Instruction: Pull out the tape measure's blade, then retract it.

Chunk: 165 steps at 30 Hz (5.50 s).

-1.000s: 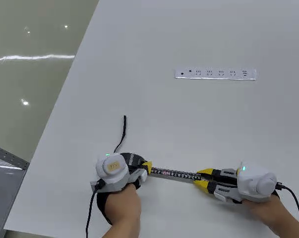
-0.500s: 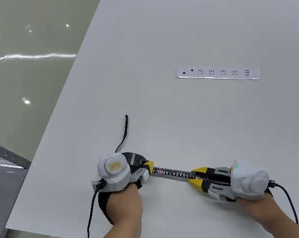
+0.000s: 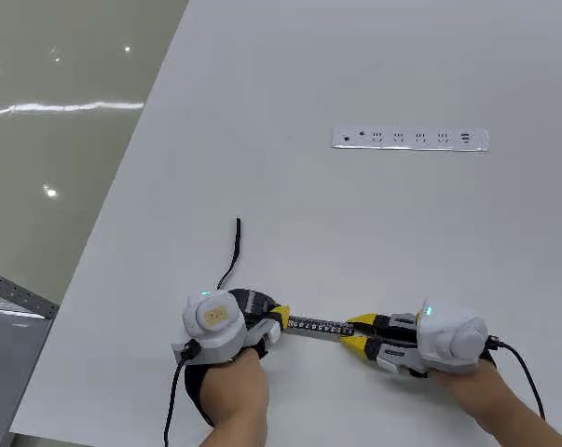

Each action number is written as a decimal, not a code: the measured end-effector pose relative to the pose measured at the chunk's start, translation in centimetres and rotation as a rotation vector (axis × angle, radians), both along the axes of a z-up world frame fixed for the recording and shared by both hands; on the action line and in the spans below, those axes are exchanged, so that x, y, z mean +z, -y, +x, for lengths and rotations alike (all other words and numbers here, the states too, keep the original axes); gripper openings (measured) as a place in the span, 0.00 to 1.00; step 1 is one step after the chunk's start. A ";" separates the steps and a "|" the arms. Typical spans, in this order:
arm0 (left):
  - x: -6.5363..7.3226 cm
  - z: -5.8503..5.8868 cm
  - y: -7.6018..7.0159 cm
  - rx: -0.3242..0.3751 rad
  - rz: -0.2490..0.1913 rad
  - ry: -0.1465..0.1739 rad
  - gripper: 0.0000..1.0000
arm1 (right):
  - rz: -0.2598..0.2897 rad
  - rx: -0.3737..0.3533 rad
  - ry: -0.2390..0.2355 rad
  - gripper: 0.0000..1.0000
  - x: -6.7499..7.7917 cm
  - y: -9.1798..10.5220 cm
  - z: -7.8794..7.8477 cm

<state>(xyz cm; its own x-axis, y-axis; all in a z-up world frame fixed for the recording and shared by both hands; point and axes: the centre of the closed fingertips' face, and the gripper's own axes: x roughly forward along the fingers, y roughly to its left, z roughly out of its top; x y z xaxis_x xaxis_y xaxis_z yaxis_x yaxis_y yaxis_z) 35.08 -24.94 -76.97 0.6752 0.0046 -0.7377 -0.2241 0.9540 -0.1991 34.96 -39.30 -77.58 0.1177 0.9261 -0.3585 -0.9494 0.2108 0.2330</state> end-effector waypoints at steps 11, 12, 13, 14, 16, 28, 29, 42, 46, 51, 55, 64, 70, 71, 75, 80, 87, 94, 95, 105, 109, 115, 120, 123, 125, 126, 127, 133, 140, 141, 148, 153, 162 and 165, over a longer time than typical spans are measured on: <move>0.0 0.0 0.0 0.000 -0.006 0.003 0.65 | 0.007 0.014 -0.009 0.13 -0.1 -1.6 0.0; 0.0 0.0 0.0 0.000 -0.006 0.003 0.65 | 0.008 0.015 -0.008 0.13 -0.1 -1.8 0.0; 0.0 0.0 0.0 0.000 -0.006 0.003 0.65 | 0.008 0.016 -0.009 0.13 -0.2 -1.9 0.0; 0.0 0.0 0.0 0.000 -0.006 0.003 0.65 | 0.007 0.017 -0.008 0.13 -0.2 -2.1 -0.1; 0.0 0.0 0.0 0.000 -0.006 0.003 0.65 | 0.007 0.020 -0.004 0.13 -0.2 -2.4 -0.1; 0.0 0.0 0.0 0.000 -0.014 0.000 0.65 | 0.011 0.039 -0.005 0.13 -0.2 -4.2 -0.1; 0.0 0.0 0.0 0.001 -0.015 0.000 0.65 | 0.011 0.041 -0.005 0.13 -0.2 -4.4 -0.1; 0.0 0.0 -0.1 0.006 -0.025 0.001 0.65 | 0.012 0.060 -0.003 0.13 -0.2 -6.2 -0.1; 0.0 0.0 -0.1 0.007 -0.029 0.002 0.65 | 0.012 0.066 -0.003 0.13 -0.2 -6.5 -0.1; 0.0 0.0 -0.1 0.012 -0.034 0.003 0.65 | 0.012 0.069 -0.002 0.13 -0.1 -7.0 0.0; 0.1 0.0 -0.1 0.015 -0.037 0.004 0.65 | 0.011 0.073 0.000 0.13 -0.1 -7.5 0.0; 0.0 0.1 -0.2 0.022 -0.050 0.006 0.65 | 0.012 0.082 0.007 0.13 -0.2 -8.2 0.0; 0.0 0.1 -0.4 0.026 -0.066 0.013 0.65 | 0.013 0.089 0.008 0.13 -0.2 -8.7 0.0; 0.1 0.1 -0.3 0.027 -0.067 0.014 0.65 | 0.013 0.091 0.006 0.13 -0.2 -8.9 0.0; 0.2 0.1 -0.2 0.026 -0.071 0.017 0.65 | 0.013 0.098 0.005 0.13 -0.2 -9.3 -0.1; 0.1 0.1 -0.2 0.022 -0.076 0.017 0.65 | 0.010 0.111 0.009 0.13 -0.2 -9.4 -0.1; 0.1 0.0 -0.1 0.019 -0.076 0.018 0.65 | -0.002 0.141 0.014 0.13 -0.3 -9.5 -0.2; 0.2 0.1 -0.1 0.025 -0.077 0.023 0.65 | -0.073 0.222 0.052 0.13 -0.3 -9.8 -0.2; 0.1 0.1 -0.1 0.023 -0.076 0.024 0.65 | -0.079 0.222 0.048 0.13 -0.3 -9.8 -0.2; 0.2 0.1 -0.2 0.025 -0.067 0.026 0.66 | -0.082 0.214 0.062 0.13 -0.4 -9.7 -0.3; 0.2 0.1 -0.2 0.019 -0.068 0.019 0.66 | -0.091 0.220 0.078 0.14 -0.4 -9.6 -0.2; 0.1 0.1 -0.1 -0.003 -0.078 0.018 0.67 | -0.102 0.215 0.090 0.15 -0.3 -9.7 -0.2; 0.0 -0.1 -0.1 -0.044 -0.055 0.018 0.67 | -0.108 0.207 0.096 0.18 -0.4 -9.6 0.0; 0.0 -0.1 0.0 -0.057 -0.054 0.020 0.67 | -0.107 0.199 0.089 0.21 -0.4 -9.6 0.1; 0.0 -0.2 0.1 -0.065 -0.053 0.020 0.67 | -0.101 0.196 0.078 0.25 -0.3 -9.5 0.1; 0.0 -0.2 0.1 -0.075 -0.046 0.017 0.67 | -0.099 0.200 0.077 0.27 -0.3 -9.5 0.0; 0.0 -0.2 0.2 -0.082 -0.043 0.017 0.68 | -0.098 0.203 0.075 0.28 -0.3 -9.5 -0.1; -0.1 -0.2 0.4 -0.108 -0.033 0.017 0.72 | -0.090 0.206 0.069 0.34 -0.2 -9.4 -0.2; -0.1 -0.3 0.4 -0.120 -0.029 0.016 0.71 | -0.092 0.198 0.068 0.33 -0.1 -9.4 -0.2; -0.1 -0.2 0.4 -0.121 -0.031 0.018 0.71 | -0.094 0.196 0.069 0.33 -0.2 -9.4 -0.2; 0.2 -0.2 0.7 -0.131 -0.043 0.057 0.75 | -0.086 0.164 0.060 0.32 0.0 -9.0 -0.3; 0.3 -0.3 0.7 -0.161 -0.044 0.066 0.75 | -0.080 0.138 0.052 0.32 0.3 -8.6 -0.5; 0.5 -0.9 0.8 -0.265 -0.072 0.108 0.71 | -0.050 0.078 0.049 0.33 1.5 -7.5 -0.5; 0.7 -1.1 0.8 -0.299 -0.096 0.123 0.70 | -0.042 0.052 0.048 0.33 1.9 -6.9 -0.5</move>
